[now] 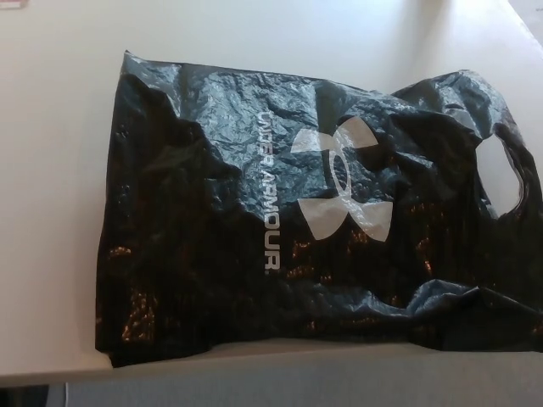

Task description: A plastic bag is kept in the middle of the desk and the robot uses both its hands to grab the bag from the left and right and brings its hands close together to compress the bag

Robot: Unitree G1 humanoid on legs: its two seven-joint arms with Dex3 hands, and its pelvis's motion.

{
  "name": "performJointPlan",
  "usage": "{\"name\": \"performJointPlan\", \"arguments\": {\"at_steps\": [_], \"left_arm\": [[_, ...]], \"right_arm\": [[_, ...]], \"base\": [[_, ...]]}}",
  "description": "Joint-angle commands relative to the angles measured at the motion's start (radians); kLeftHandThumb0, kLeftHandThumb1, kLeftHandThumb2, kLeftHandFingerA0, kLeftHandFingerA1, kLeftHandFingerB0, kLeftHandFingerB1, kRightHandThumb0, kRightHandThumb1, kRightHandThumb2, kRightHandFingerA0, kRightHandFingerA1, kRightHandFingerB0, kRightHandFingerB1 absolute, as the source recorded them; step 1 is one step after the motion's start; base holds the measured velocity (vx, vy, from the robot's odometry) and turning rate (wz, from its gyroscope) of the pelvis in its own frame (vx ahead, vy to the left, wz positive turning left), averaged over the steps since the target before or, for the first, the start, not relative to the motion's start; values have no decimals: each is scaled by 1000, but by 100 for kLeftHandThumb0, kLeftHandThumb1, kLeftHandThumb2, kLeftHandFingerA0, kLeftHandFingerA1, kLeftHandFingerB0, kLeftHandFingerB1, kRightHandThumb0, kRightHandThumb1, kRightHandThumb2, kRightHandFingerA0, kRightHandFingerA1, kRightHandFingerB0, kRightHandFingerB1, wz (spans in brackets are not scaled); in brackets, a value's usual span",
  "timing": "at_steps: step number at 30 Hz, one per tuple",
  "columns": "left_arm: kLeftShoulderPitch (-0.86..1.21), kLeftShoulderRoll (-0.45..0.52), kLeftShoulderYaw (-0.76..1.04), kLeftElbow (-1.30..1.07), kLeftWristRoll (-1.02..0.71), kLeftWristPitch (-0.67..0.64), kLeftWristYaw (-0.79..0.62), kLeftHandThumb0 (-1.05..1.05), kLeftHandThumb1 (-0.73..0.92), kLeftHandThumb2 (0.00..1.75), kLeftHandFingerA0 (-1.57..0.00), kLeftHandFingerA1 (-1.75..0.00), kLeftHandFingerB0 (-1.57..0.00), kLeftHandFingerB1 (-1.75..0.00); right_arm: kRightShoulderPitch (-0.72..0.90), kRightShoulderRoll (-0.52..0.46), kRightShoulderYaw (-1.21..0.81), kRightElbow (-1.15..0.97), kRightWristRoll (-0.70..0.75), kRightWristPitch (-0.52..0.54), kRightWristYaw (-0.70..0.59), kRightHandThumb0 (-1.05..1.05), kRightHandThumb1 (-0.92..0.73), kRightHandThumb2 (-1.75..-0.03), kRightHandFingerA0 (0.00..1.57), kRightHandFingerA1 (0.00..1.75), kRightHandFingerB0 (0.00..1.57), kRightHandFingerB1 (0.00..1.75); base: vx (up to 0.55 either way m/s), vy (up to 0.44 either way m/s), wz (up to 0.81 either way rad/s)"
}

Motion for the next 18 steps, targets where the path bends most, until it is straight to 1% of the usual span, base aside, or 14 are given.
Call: {"name": "performJointPlan", "arguments": {"at_steps": [1,2,3,5,6,7,9,10,13,14,15,16,17,18], "left_arm": [[237,-21,67,-410,-147,-624,-12,-32,62,117,-1,-49,0,-48],[244,-23,69,-407,-139,-631,-9,-32,63,117,0,-48,0,-48],[250,-23,75,-408,-121,-633,-2,-66,92,80,-15,-34,-9,-27],[262,-20,75,-414,-122,-631,-7,-70,92,81,-15,-34,-9,-27],[279,-8,58,-420,-164,-629,-37,-65,79,115,-3,-36,-2,-30],[296,7,40,-427,-204,-626,-67,-65,79,115,-3,-36,-2,-30],[316,6,89,-437,-104,-638,-21,-64,84,119,-3,-36,-2,-29],[310,5,78,-461,-151,-627,-34,-64,82,117,-4,-35,-3,-32],[304,26,68,-501,-228,-636,-65,-62,83,118,-2,-32,-2,-31],[305,36,92,-551,-250,-612,-65,-68,79,117,-2,-32,-2,-30],[298,38,112,-577,-257,-612,-56,-71,92,79,-10,-27,-9,-24],[275,30,141,-598,-256,-629,-35,-80,81,112,-5,-42,-5,-35],[256,23,159,-614,-253,-635,-21,-80,81,112,-5,-42,-5,-35],[242,16,186,-651,-250,-608,-2,-77,77,113,-13,-46,-4,-40]], "right_arm": [[176,-107,-58,-332,181,-720,105,-66,-90,-66,21,38,20,36],[180,-111,-62,-327,178,-733,104,-65,-91,-67,20,38,20,36],[181,-115,-62,-322,179,-742,105,-65,-91,-67,19,38,18,36],[189,-121,-53,-322,206,-747,124,-66,-90,-67,17,37,17,35],[199,-123,-45,-325,232,-748,139,-71,-87,-63,18,34,18,32],[207,-123,-39,-327,253,-748,150,-71,-87,-63,18,34,18,32],[190,-127,-18,-310,310,-779,178,-68,-85,-65,19,34,17,32],[176,-129,-36,-329,285,-778,156,-35,-56,-111,1,49,1,48],[144,-161,-64,-370,276,-830,134,-35,-62,-114,0,49,0,48],[123,-145,-163,-412,169,-851,66,-33,-63,-116,0,49,0,47],[116,-137,-211,-443,132,-843,38,-32,-65,-117,0,48,0,47],[100,-131,-239,-463,134,-828,26,-32,-65,-117,0,48,0,47],[79,-119,-267,-467,119,-827,9,-32,-65,-117,0,48,0,47],[69,-128,-281,-507,146,-801,10,-32,-66,-117,0,48,0,47]], "base": [[0,0,0],[0,0,0],[0,0,0],[0,0,0],[0,0,0],[0,0,0],[0,0,0],[0,0,0],[0,0,0],[0,0,0],[0,0,0],[0,0,0],[0,0,0],[0,0,0]]}}
